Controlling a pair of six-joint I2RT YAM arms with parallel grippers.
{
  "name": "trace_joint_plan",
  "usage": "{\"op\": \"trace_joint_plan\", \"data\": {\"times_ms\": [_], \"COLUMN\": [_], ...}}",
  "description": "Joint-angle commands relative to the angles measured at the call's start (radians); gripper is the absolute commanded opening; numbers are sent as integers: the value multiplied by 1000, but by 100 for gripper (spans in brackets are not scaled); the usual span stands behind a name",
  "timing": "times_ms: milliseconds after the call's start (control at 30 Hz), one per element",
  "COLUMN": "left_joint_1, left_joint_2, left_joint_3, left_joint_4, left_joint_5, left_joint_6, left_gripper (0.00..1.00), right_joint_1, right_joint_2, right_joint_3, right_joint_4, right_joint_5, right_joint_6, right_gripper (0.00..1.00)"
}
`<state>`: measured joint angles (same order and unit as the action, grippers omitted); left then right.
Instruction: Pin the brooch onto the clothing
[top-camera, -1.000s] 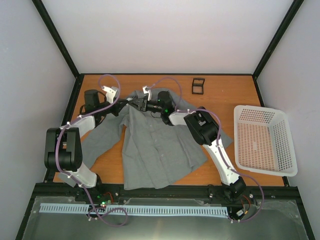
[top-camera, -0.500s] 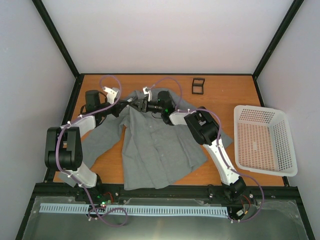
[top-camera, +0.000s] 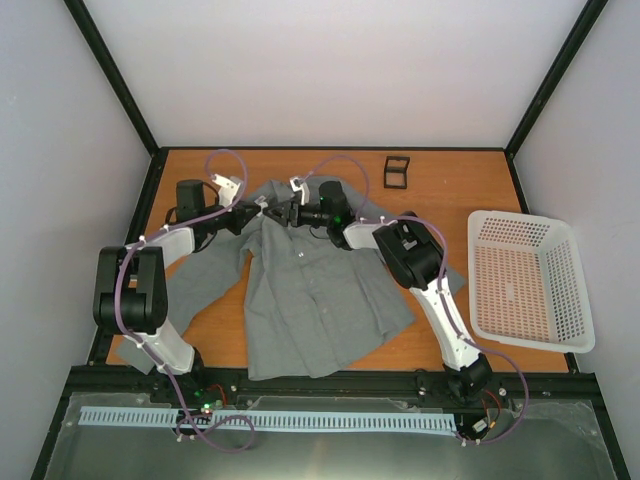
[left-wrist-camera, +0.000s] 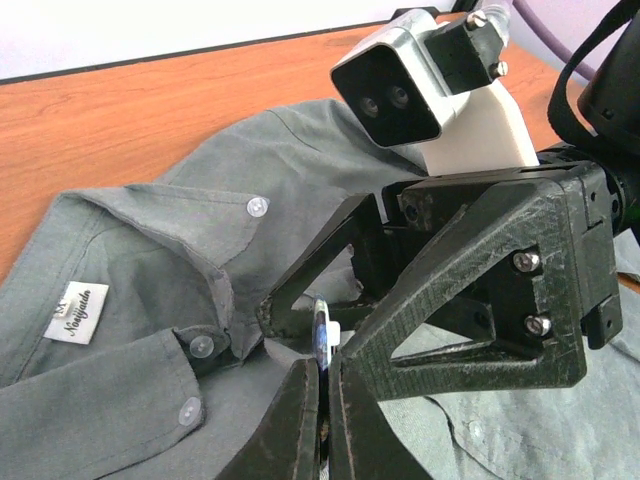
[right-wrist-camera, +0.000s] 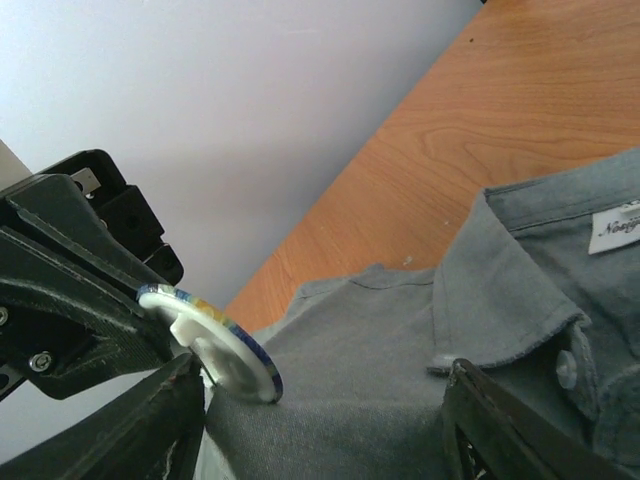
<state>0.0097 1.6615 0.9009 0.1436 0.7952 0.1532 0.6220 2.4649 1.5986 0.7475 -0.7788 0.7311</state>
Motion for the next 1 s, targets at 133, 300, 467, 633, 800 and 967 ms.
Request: {"op": "trace_joint_plan", "data": {"times_ms": [133, 300, 467, 633, 800, 967], "left_joint_1": [3, 3, -1, -33, -110, -250], "left_joint_2": [3, 8, -14, -26, -28, -47], "left_joint_3": [45, 49, 47, 48, 34, -15], "left_joint_4": [-22, -23, -48, -60, -55, -13], "left_joint_5": [7, -7, -122, -252, -405, -743], "left_joint_6": [41, 50, 121, 191, 247, 267], "left_gripper": [1, 1, 1, 1, 2, 1], "right_joint_1": [-40, -60, -119, -190, -232, -249], "right_joint_2": [-118, -207, -400, -604, -777, -857], "right_joint_3": [-86, -94, -131, -251, -350, -385], "right_joint_4": [-20, -179, -631, -908, -1067, -1132], "right_joint_5": [1, -70, -45, -2, 47, 69], "right_joint_6": [-36, -84, -328, -415, -453, -435], "right_gripper": [64, 69, 73, 73, 74, 74]}}
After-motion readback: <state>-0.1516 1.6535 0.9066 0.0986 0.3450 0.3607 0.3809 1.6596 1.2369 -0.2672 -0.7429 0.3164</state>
